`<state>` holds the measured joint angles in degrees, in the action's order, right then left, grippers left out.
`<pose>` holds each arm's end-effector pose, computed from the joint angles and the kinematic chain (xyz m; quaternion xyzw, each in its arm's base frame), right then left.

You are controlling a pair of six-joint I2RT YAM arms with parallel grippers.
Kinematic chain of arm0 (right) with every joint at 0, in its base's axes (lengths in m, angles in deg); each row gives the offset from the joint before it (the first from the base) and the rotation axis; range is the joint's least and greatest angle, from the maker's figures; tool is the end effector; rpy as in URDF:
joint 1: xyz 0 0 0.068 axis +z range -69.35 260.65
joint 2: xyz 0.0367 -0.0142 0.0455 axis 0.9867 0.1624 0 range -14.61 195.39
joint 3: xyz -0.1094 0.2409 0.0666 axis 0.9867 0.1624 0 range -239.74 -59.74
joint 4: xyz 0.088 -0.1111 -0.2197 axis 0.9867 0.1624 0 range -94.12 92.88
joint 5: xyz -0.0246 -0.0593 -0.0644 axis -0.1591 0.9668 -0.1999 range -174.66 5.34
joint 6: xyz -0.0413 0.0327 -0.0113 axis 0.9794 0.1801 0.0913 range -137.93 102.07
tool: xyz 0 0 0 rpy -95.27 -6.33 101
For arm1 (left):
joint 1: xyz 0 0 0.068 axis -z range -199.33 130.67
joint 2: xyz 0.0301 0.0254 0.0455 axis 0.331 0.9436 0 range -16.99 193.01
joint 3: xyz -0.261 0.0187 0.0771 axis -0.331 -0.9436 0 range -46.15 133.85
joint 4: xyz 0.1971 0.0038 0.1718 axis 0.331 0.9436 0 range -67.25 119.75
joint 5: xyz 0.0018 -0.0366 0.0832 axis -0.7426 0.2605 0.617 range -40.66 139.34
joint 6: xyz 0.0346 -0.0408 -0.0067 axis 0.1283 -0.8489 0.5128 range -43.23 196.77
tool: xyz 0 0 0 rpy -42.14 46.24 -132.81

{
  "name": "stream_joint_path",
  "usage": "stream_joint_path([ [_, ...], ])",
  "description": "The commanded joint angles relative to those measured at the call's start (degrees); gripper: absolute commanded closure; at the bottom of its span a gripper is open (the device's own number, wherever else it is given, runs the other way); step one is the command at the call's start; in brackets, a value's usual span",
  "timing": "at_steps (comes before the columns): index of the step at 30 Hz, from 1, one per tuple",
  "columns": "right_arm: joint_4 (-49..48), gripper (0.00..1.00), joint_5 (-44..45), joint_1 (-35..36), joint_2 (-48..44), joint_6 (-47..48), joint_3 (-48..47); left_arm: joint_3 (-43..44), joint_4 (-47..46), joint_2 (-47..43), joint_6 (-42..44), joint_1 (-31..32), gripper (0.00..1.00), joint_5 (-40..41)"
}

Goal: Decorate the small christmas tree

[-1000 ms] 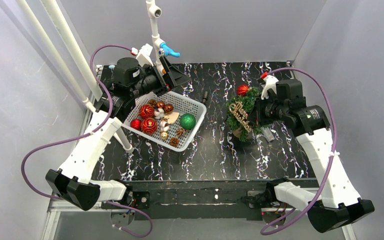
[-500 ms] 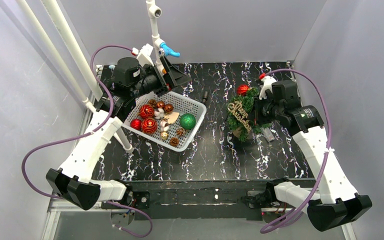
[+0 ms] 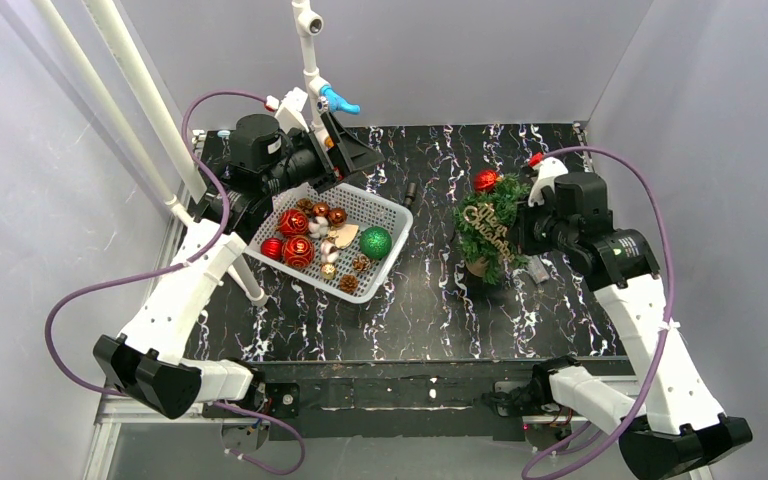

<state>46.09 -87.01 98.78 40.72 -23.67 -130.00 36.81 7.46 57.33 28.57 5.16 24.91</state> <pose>0.1711 0.0575 0.3886 -0.1052 0.8817 0.1129 0.4458 0.2479 -0.1291 0.5070 0.0641 0.5579 -0.5785 0.5916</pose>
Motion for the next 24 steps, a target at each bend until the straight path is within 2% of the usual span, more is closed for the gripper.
stream_joint_path([
  [1, -4.8, 0.99, -1.8, 0.2, -0.2, 0.9, 2.3, -0.4, -3.2, -1.0, -0.1, -0.2, 0.02, -1.2],
  [11, -5.1, 0.97, -1.5, 0.2, -0.8, 0.4, 3.8, -0.9, -3.5, -1.2, -0.6, -0.2, 0.02, -1.4],
  [13, -5.1, 0.89, -1.3, 0.2, -1.3, 0.1, 3.6, -0.8, -3.7, -1.1, -0.9, -0.2, 0.02, -1.6],
  [16, -5.0, 0.71, -1.1, 0.2, -1.6, -0.3, 3.2, -0.9, -3.7, -1.2, -0.9, -0.2, 0.02, -1.6],
  [19, -4.5, 0.59, -1.3, 0.2, -1.7, -0.9, 2.9, -0.9, -3.5, -1.4, -0.9, -0.2, 0.02, -1.6],
  [24, -3.8, 0.5, -1.7, 0.2, -2.3, -1.9, 2.0, -0.9, -3.3, -1.5, -1.2, -0.2, 0.02, -1.8],
])
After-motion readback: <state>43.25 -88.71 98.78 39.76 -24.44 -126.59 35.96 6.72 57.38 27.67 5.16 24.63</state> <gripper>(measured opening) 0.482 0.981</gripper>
